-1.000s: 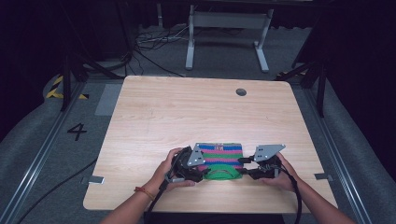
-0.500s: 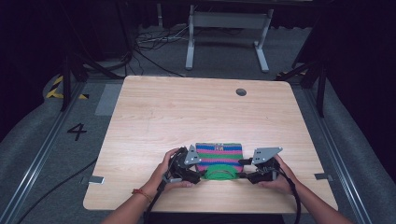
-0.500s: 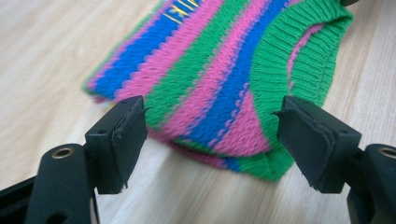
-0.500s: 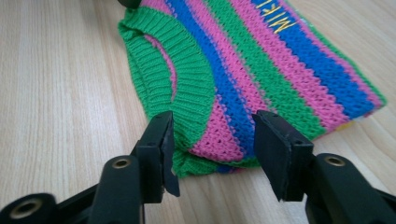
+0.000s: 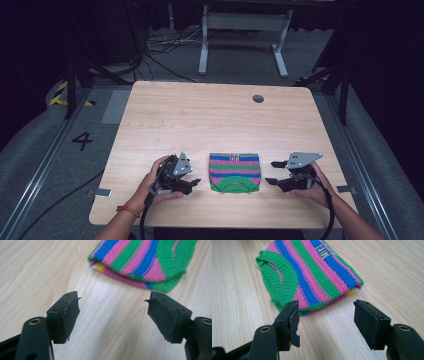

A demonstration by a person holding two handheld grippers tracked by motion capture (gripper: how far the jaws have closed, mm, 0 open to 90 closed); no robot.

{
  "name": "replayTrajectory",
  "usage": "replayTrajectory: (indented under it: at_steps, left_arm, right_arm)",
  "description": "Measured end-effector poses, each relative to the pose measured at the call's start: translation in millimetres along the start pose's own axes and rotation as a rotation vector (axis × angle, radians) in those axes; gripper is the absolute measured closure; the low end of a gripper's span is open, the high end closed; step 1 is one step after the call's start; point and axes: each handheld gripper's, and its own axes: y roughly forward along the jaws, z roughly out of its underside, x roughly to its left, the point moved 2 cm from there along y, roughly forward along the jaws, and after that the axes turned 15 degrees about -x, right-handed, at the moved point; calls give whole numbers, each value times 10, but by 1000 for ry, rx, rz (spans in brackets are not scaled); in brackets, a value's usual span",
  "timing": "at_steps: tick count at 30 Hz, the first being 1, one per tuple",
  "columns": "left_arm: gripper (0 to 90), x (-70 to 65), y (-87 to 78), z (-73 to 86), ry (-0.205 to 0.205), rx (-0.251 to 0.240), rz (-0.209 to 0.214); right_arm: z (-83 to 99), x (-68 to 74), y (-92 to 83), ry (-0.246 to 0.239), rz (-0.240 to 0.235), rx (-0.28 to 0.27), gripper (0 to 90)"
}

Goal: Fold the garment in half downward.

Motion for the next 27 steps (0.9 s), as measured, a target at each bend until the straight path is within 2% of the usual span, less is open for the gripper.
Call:
replayTrajectory:
  at_steps: [7,10,15,19,27]
  left_arm:
    - [251,137,-232,201,-22,24,-46]
    - [250,208,-325,277,-40,22,-58]
    - [243,309,-456,428,-73,38,-88]
    - [240,359,-545,512,-81,66,-112]
    - [239,425,-682,693,-127,93,-125]
  right_arm:
    - [150,-119,-246,2,82,11,335]
    - [212,-155,-340,-12,122,23,327]
    - [342,-220,-506,16,169,36,315]
    - [442,-270,-653,39,216,36,300]
    - [615,-352,-858,71,277,47,296]
